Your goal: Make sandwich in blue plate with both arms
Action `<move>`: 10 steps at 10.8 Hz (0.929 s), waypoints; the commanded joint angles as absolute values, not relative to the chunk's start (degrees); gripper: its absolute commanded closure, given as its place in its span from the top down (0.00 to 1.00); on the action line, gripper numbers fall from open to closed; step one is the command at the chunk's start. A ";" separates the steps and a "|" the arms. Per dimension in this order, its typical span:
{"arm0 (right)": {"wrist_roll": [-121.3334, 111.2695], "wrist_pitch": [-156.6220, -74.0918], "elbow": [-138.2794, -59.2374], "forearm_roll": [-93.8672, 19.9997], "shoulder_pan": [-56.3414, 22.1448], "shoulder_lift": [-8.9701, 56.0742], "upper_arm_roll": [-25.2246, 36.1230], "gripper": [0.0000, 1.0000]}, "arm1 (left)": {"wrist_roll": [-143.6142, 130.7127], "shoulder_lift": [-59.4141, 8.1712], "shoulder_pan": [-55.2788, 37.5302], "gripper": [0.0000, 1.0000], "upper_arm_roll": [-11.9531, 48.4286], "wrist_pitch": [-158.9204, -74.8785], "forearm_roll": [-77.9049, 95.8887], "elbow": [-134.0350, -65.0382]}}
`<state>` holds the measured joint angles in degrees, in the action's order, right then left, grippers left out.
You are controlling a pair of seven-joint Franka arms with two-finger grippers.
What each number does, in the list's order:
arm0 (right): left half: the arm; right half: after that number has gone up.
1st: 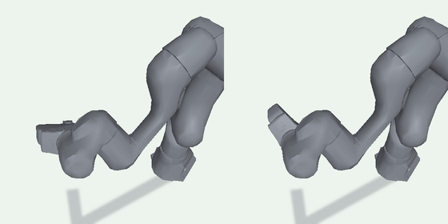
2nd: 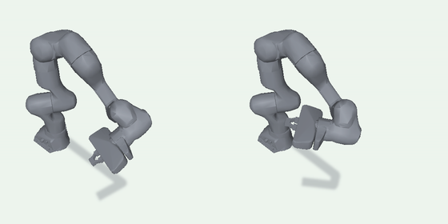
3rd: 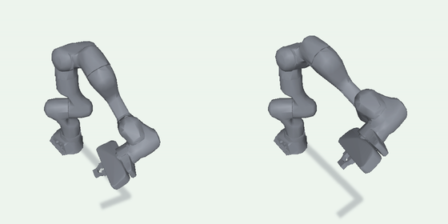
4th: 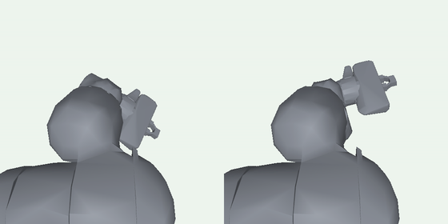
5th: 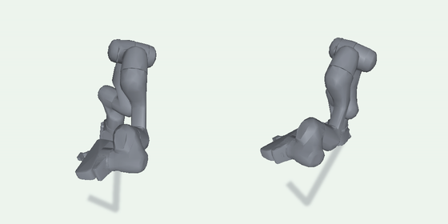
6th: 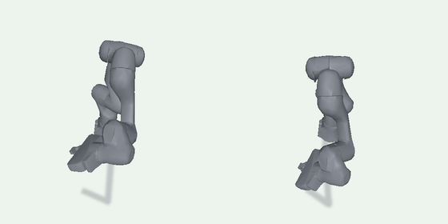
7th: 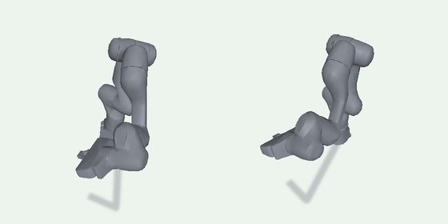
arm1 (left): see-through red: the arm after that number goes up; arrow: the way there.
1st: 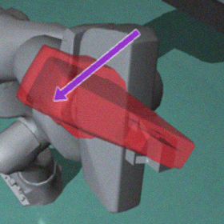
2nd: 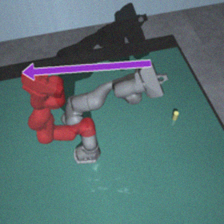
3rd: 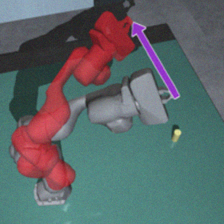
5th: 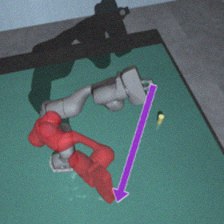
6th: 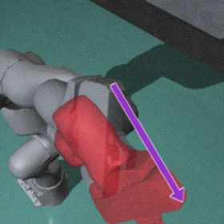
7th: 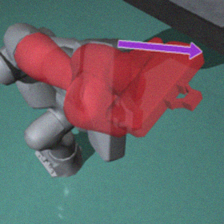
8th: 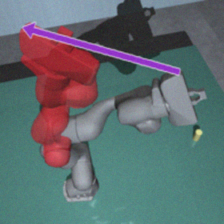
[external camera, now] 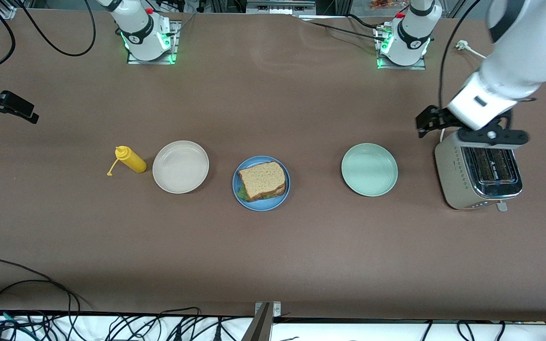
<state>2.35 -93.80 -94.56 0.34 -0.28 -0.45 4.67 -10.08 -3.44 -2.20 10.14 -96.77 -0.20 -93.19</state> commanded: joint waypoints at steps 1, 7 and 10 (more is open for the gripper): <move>2.37 -92.64 -93.25 0.09 -0.09 0.00 4.48 1.00 | -1.87 1.04 -2.72 1.00 5.20 -92.47 2.29 -93.52; 2.72 -92.64 -93.25 0.00 -0.18 0.00 4.48 1.00 | 10.37 4.22 -2.02 1.00 -2.37 -88.77 1.58 -93.43; 2.55 -92.64 -93.25 0.00 -0.18 0.00 4.48 1.00 | 10.02 1.42 -1.76 1.00 -2.72 -88.25 1.58 -88.88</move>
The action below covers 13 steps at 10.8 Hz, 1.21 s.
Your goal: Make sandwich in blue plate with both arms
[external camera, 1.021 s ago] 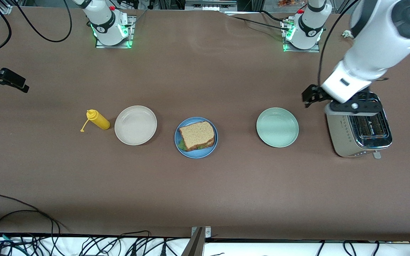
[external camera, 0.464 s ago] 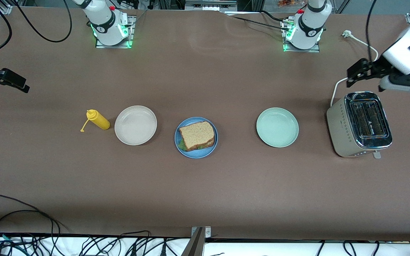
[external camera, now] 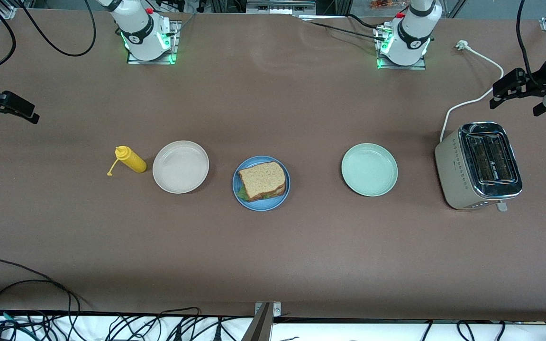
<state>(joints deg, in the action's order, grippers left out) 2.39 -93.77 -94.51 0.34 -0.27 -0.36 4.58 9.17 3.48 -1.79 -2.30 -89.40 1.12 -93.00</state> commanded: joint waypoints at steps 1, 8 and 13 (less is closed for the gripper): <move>2.46 -92.72 -93.25 0.00 -0.18 0.00 4.48 1.00 | 9.93 1.15 -1.67 1.00 -2.64 -87.55 1.58 -88.51; 1.76 -92.72 -93.25 -0.26 -0.18 0.09 4.57 1.00 | 9.67 1.14 -1.76 1.00 -2.37 -85.96 -0.44 -88.68; 1.76 -92.73 -93.25 -0.35 -0.18 0.26 4.48 1.00 | 10.02 1.14 -1.76 1.00 -2.46 -85.96 -0.44 -88.59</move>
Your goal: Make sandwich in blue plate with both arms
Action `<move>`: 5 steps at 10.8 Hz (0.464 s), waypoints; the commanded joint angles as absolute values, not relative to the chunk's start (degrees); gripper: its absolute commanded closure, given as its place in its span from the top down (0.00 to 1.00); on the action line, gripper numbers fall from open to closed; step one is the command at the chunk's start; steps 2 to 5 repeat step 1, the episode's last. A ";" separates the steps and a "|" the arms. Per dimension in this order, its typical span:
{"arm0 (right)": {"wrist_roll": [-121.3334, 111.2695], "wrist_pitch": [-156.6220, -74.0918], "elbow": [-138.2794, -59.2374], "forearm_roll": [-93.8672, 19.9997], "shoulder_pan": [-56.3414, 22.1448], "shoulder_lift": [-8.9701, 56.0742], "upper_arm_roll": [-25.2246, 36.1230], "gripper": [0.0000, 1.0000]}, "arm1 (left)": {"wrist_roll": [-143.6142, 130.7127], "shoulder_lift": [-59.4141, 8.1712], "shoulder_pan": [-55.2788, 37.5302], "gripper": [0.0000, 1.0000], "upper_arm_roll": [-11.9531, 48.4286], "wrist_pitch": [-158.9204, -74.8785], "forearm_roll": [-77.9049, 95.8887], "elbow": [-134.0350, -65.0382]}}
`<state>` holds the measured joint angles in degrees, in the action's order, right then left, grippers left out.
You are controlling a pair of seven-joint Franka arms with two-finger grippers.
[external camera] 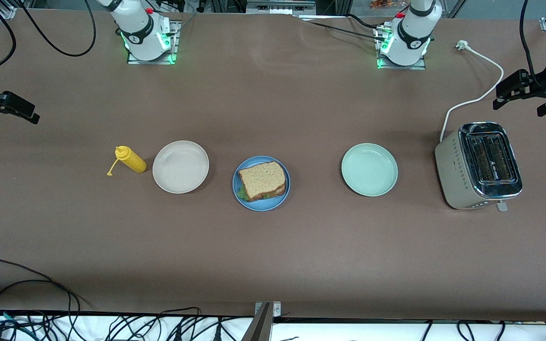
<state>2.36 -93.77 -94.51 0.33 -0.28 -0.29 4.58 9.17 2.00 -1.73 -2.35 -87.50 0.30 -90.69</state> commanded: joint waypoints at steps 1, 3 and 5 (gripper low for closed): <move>1.32 -92.72 -93.25 -0.26 -0.18 0.18 4.57 1.00 | 9.93 1.14 -1.76 1.00 -2.46 -85.96 -0.44 -88.59; 1.32 -92.72 -93.25 -0.26 -0.18 0.18 4.57 1.00 | 9.93 1.14 -1.76 1.00 -2.46 -85.96 -0.44 -88.59; 1.32 -92.72 -93.25 -0.26 -0.18 0.18 4.57 1.00 | 9.93 1.14 -1.76 1.00 -2.46 -85.96 -0.44 -88.59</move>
